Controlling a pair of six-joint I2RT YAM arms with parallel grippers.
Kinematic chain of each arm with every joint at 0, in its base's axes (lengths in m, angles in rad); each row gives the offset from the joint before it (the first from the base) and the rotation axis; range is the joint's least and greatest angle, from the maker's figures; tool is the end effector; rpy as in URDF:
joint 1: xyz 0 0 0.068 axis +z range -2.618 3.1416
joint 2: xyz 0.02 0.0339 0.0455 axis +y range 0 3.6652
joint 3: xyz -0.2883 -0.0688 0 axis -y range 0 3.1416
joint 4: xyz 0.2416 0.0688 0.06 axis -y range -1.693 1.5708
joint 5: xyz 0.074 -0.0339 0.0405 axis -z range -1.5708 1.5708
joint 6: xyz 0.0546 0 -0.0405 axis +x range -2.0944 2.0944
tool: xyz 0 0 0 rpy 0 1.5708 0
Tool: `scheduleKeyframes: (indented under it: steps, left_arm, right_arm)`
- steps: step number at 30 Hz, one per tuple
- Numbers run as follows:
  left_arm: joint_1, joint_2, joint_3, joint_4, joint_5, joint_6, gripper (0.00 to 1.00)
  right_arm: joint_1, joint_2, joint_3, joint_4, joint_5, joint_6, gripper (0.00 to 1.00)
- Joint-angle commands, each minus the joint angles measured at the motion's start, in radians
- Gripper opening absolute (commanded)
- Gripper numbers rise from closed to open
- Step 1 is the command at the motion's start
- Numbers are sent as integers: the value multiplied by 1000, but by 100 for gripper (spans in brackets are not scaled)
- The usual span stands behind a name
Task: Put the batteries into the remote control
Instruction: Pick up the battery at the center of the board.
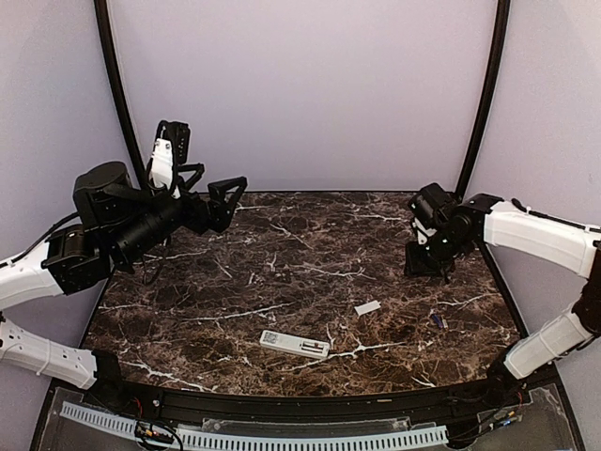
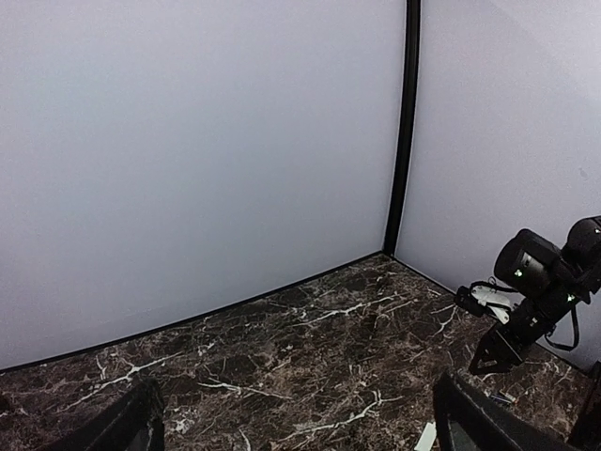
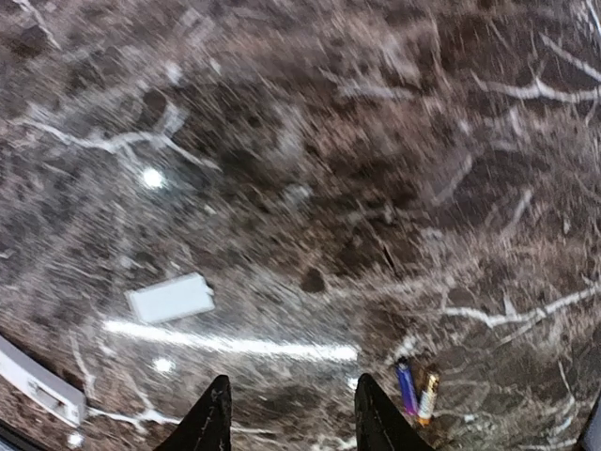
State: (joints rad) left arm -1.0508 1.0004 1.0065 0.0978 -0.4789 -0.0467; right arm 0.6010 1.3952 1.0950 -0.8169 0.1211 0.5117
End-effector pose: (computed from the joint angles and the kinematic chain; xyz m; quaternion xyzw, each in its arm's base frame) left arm 0.1348 -0.1848 0.4303 0.1585 0.6549 -0.2410 0.6985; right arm 0.2300 0.1497 0.2680 -0.0298 0.9722 0.0685 0.2218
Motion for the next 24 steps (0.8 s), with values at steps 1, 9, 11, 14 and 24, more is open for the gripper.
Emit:
scheduleKeyframes:
  steps: [1,9,11,14,24]
  left_arm:
    - [5,-28,-25,13,34,36,99]
    - [6,-49,-32,-8,104,84,99]
    - [6,-59,-33,-15,126,97,99]
    - [6,-63,-35,-21,152,108,99]
    - [5,-53,-34,-25,160,121,99]
  right_arm:
    - [-25,19,-116,-187,31,183,43]
    - [-66,37,-253,-91,51,263,42]
    - [-70,42,-260,-80,64,261,42]
    - [-87,60,-288,-51,61,251,41]
    - [-116,90,-318,17,-1,216,32]
